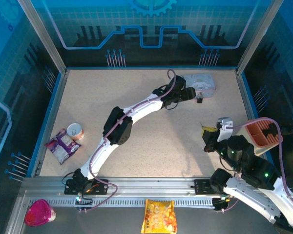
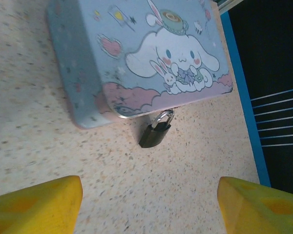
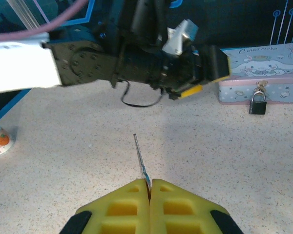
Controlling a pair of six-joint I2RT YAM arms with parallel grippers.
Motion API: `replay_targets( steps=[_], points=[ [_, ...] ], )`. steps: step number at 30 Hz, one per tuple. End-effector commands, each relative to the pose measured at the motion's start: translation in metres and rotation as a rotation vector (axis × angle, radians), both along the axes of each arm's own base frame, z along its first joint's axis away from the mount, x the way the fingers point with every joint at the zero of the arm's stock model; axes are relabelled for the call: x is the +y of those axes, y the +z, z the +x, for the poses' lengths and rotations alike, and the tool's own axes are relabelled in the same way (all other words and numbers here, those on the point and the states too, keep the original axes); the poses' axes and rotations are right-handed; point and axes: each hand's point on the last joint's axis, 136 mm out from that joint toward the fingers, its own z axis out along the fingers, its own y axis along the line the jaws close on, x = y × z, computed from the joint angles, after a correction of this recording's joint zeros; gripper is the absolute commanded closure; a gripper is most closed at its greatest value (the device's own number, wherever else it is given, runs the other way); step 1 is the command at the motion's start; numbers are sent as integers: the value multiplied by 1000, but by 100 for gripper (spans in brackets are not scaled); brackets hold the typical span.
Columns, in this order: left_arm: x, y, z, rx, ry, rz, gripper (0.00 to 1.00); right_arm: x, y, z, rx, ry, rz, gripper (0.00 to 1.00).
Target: Unlock a padlock with a key
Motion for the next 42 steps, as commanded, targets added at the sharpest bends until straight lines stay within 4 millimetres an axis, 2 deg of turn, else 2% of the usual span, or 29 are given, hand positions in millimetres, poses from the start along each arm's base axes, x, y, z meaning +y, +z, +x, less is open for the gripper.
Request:
replay_targets(
  steps=[1, 11, 15, 21, 24, 26, 29, 34, 42],
  points=[
    [-13, -21, -4, 51, 22, 31, 27, -14, -2, -3, -21, -55, 22, 100],
    [-59, -65, 4, -10, 35, -55, 35, -29, -8, -12, -47, -85, 86, 100],
    [-71, -69, 8, -59, 54, -99, 37, -29, -10, -14, -44, -77, 89, 100],
    [-72, -74, 18, -133, 112, -111, 40, -30, -15, -16, -40, -73, 96, 100],
    [-74, -57, 18, -166, 87, -106, 44, -29, -18, -17, -36, -71, 99, 100],
    [-66, -43, 15, -159, 84, -49, 43, -29, -20, -17, -29, -70, 98, 100],
    [-41, -33, 9, -102, 129, 43, 37, -28, -21, -17, -29, -68, 101, 100],
    [-21, -15, 2, -99, 159, 118, 30, -25, -19, -15, -33, -60, 105, 100],
    [-1, -7, 24, -119, 216, 129, 25, -23, -20, -16, -16, -53, 105, 100]
  ],
)
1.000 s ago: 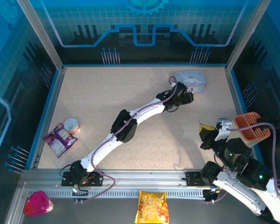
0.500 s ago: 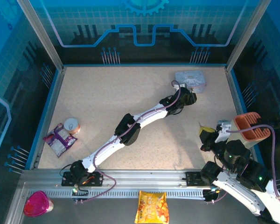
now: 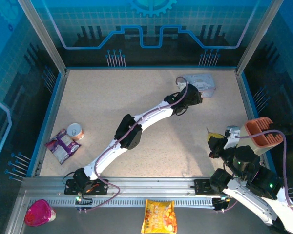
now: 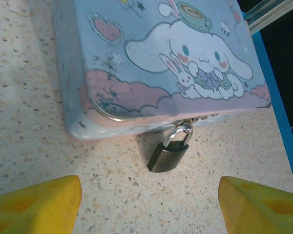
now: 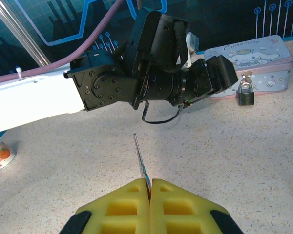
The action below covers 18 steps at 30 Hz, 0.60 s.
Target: Unlock a padlock with a key
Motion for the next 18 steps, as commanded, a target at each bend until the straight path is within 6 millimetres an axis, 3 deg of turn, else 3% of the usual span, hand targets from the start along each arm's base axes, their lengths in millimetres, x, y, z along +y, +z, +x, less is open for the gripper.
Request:
replay_targets(
  steps=[1, 7, 12, 18],
  points=[
    [22, 19, 18, -34, 49, 28, 24, 1, 2, -1, 7, 4, 24, 100],
    [30, 22, 39, -124, 71, 49, 21, 0, -2, -2, 20, 1, 28, 100],
    [35, 7, 55, -120, 89, 8, 20, 0, -4, -2, 27, -2, 30, 100],
    [18, -2, 64, -162, 63, -86, 20, 0, -6, -5, 43, 4, 37, 100]
  ],
)
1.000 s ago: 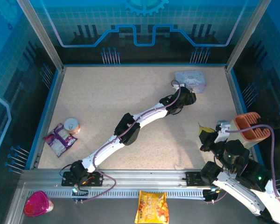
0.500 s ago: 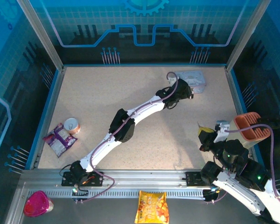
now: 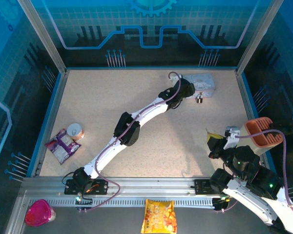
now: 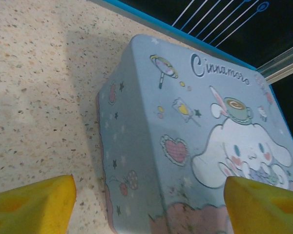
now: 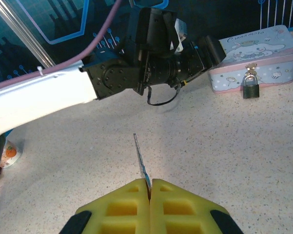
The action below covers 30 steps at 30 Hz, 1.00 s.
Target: Unlock a padlock with a key
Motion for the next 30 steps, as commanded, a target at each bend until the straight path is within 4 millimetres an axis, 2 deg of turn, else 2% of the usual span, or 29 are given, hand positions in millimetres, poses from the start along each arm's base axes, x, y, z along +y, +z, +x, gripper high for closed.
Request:
replay_targets(
  steps=[1, 7, 11, 14, 20, 23, 30],
  points=[
    [-15, 1, 7, -57, -26, -65, 21, -2, -1, -3, 15, -5, 14, 99],
    [-10, -20, 6, -23, -23, -24, 28, -1, -5, -3, 24, -4, 15, 99],
    [9, -34, -1, 54, 5, 56, 37, 2, -5, -1, 22, 0, 22, 99],
    [20, -38, -10, 81, 3, 126, 40, 4, -4, 0, 25, 7, 23, 99],
    [43, -38, -25, 103, -1, 187, 40, 8, -6, 2, 30, 16, 25, 99],
    [47, -38, -31, 109, -15, 187, 40, 10, -7, 3, 36, 18, 27, 99],
    [63, -26, -44, 101, -21, 216, 40, 12, -7, 3, 42, 22, 40, 99]
  ],
)
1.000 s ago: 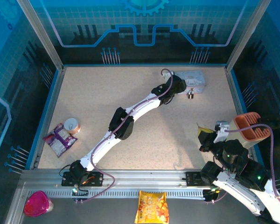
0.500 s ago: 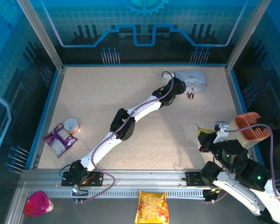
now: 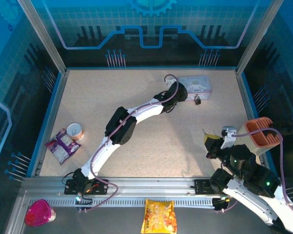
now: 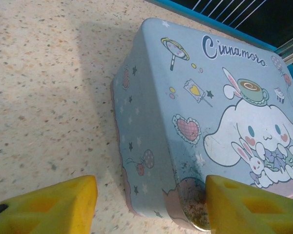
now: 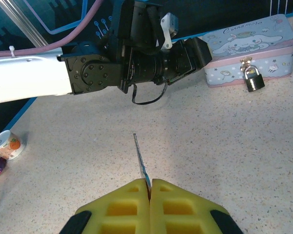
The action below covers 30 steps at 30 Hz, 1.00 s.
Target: Unlock a padlock with a key
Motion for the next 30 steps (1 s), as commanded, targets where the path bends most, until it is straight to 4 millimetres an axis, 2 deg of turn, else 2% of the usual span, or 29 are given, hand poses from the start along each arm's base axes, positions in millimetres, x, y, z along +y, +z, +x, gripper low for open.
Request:
replay_targets(
  steps=[1, 6, 9, 12, 17, 21, 24, 26, 30],
  points=[
    [31, -22, -15, 68, 5, 126, 40, 3, 2, 1, 0, 1, 31, 99],
    [58, -13, -32, 55, 26, 127, 40, 5, 2, 2, 3, 5, 40, 99],
    [69, 3, -42, 32, 29, 131, 40, 7, 1, 2, 5, 9, 47, 99],
    [71, 20, -55, 22, 12, 118, 39, 8, 1, 3, 9, 13, 46, 100],
    [51, 46, -85, 3, -58, 145, 31, 8, 1, 2, 10, 13, 46, 100],
    [25, 53, -113, -16, -125, 168, 25, 7, 1, 1, 10, 12, 40, 100],
    [5, 42, -122, 29, -167, 150, 24, 5, 1, 1, 9, 9, 35, 100],
    [-6, 30, -124, 63, -182, 135, 25, 4, 1, 0, 6, 8, 36, 100],
    [-25, 19, -120, 90, -187, 133, 25, 2, 1, -2, 8, 7, 37, 100]
  ],
)
